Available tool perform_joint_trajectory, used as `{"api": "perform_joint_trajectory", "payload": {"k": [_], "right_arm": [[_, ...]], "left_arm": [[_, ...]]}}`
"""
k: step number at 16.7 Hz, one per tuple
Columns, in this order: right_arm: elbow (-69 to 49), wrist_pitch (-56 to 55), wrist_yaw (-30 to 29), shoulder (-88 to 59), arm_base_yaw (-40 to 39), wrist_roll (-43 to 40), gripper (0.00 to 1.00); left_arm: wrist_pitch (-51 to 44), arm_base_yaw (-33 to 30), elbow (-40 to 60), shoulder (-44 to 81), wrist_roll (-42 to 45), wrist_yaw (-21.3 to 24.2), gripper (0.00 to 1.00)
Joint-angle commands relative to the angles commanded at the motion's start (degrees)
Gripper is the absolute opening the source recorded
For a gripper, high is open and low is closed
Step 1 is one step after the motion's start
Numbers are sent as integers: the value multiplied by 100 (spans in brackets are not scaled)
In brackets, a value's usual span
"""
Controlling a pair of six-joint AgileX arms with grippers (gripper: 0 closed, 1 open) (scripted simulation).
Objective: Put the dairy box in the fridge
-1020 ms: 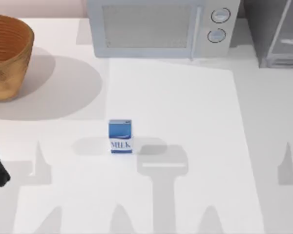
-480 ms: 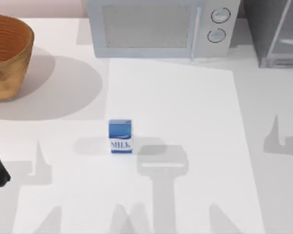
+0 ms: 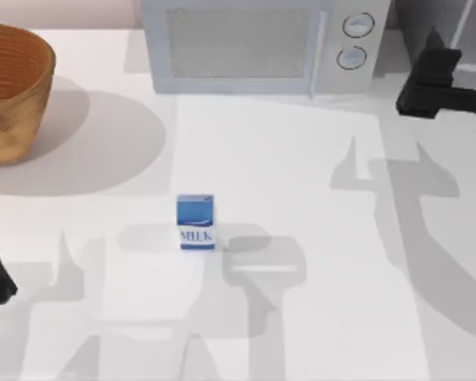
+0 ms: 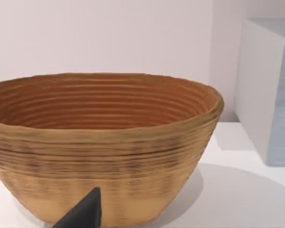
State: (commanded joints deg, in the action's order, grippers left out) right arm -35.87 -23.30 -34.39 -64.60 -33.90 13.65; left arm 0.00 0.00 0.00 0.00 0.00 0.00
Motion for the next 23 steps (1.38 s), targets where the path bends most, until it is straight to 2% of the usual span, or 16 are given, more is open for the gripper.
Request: {"api": "perform_joint_trajectory", "payload": {"k": [7,12,16,23], "right_arm": [[-1772,-921,-1799,-4091,-1911,849,100],[-2730,-1395,-2751,-6259,-2880,1242,100],[-3111,-1581,-3127,-7093,-3259,1377,100],[-3135,-1599,-3136,-7149,-3261,1372,100]], "left_arm": [[0,0,0,0,0,0,100],[0,0,0,0,0,0,100],[0,0,0,0,0,0,100],[0,0,0,0,0,0,100]]}}
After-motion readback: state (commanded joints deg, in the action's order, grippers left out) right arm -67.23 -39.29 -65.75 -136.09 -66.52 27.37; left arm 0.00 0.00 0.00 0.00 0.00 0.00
